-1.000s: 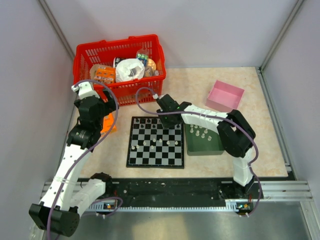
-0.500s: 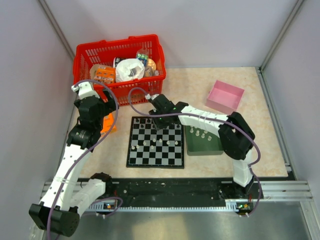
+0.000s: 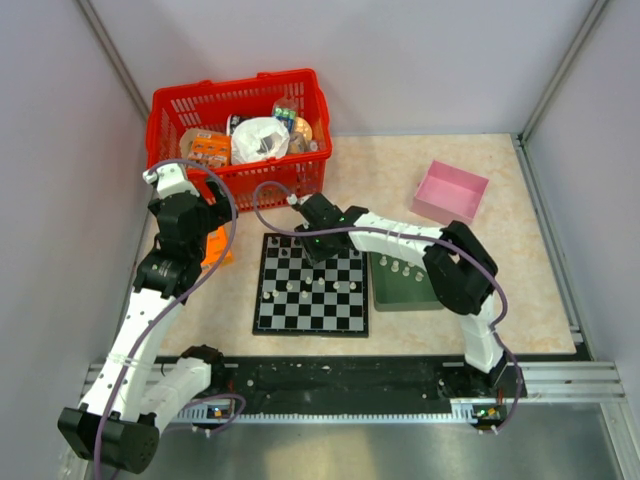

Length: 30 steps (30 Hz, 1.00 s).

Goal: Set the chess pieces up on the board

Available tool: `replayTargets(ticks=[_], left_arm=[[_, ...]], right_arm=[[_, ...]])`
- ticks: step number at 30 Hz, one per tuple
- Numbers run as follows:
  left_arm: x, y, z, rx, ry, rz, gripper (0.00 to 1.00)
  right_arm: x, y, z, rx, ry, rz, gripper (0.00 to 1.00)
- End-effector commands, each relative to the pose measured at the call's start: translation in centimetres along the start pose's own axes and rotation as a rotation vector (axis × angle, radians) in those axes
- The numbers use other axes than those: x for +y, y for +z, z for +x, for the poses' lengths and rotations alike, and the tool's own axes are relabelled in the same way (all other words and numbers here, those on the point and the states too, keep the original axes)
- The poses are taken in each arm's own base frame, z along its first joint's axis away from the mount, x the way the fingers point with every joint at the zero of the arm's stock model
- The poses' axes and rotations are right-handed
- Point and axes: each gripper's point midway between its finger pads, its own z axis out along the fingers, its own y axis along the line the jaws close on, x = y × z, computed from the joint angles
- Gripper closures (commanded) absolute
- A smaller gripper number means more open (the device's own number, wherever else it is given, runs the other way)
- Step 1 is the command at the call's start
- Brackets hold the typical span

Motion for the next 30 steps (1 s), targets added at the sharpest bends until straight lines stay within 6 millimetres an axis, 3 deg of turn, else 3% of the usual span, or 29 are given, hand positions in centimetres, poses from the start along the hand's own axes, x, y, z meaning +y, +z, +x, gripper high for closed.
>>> replayTargets(ticks=[1, 12, 14, 21, 30], left_arm=[[-0.5, 0.0, -1.6, -0.055, -0.017, 0.021, 0.01], [-0.6, 0.1, -1.5, -0.054, -0.019, 0.025, 0.01], [-0.6, 0.1, -1.4, -0.051, -0.019, 0.024, 0.01], [-0.4, 0.2, -1.2, -0.045, -0.017, 0.02, 0.01], [-0.3, 0.1, -1.1, -0.045, -0.016, 0.015, 0.01]], right_arm=[[1.4, -0.1, -1.9, -0.048, -0.009, -0.028, 0.62], [1.5, 0.6, -2.0, -0.043, -0.014, -0.028, 0.67], [1.5, 0.7, -1.9, -0.04, -0.014, -0.028, 0.76], [1.4, 0.8, -1.8, -0.036, -0.013, -0.024, 0.89], [-0.3, 0.7, -2.4, -0.067, 0.012, 0.037, 0.91]])
